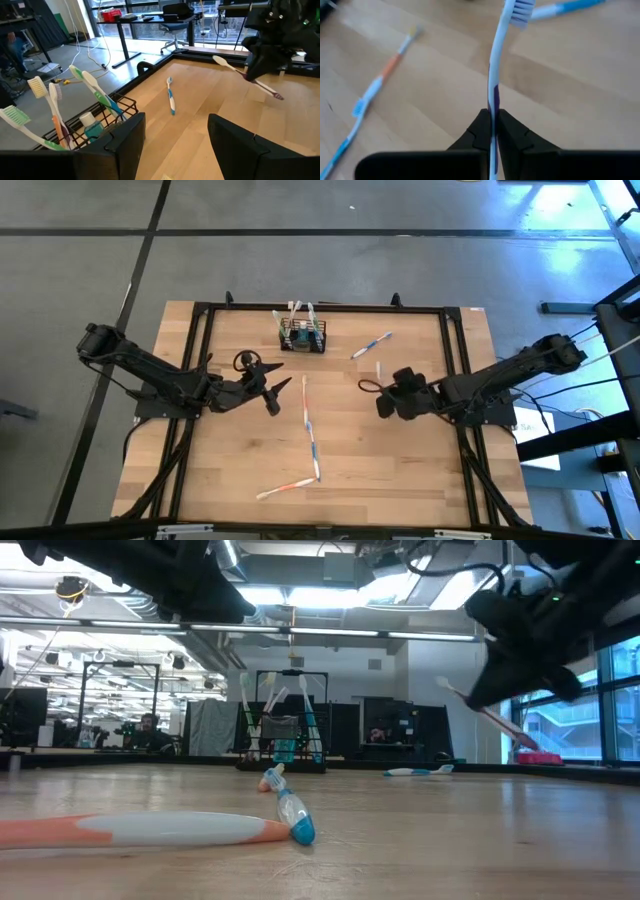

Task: Pick & Place toothbrushing station
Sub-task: Put the violet toothbrush into the black wire organizer

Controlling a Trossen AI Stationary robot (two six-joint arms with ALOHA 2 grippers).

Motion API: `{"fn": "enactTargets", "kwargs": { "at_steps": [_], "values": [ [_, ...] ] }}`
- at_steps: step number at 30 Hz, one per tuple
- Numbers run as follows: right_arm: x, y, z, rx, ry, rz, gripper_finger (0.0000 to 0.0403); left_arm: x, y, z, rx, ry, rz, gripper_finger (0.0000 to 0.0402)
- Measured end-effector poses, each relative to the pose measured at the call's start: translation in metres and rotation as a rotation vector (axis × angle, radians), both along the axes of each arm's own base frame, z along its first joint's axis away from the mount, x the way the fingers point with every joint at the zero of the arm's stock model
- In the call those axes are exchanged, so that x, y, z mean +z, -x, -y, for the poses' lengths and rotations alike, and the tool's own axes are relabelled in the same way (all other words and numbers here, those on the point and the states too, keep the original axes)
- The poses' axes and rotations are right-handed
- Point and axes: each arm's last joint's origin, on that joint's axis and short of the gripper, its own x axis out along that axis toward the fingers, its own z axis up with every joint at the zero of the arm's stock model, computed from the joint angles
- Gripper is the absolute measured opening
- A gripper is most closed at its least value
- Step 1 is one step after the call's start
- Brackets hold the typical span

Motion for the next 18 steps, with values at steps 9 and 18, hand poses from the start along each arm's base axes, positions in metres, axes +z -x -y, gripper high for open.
{"fn": "enactTargets", "kwargs": {
  "at_steps": [9, 18],
  "values": [
    [0.013, -0.021, 0.026, 0.033, 0.117, 0.105, 0.0018, 0.000, 0.000, 0.000, 0.000, 0.000, 0.000, 0.0212],
    [0.013, -0.048, 0.060, 0.034, 0.231, 0.185, 0.0018, 0.000, 0.000, 0.000, -0.001, 0.002, 0.001, 0.0212]
  ]
}}
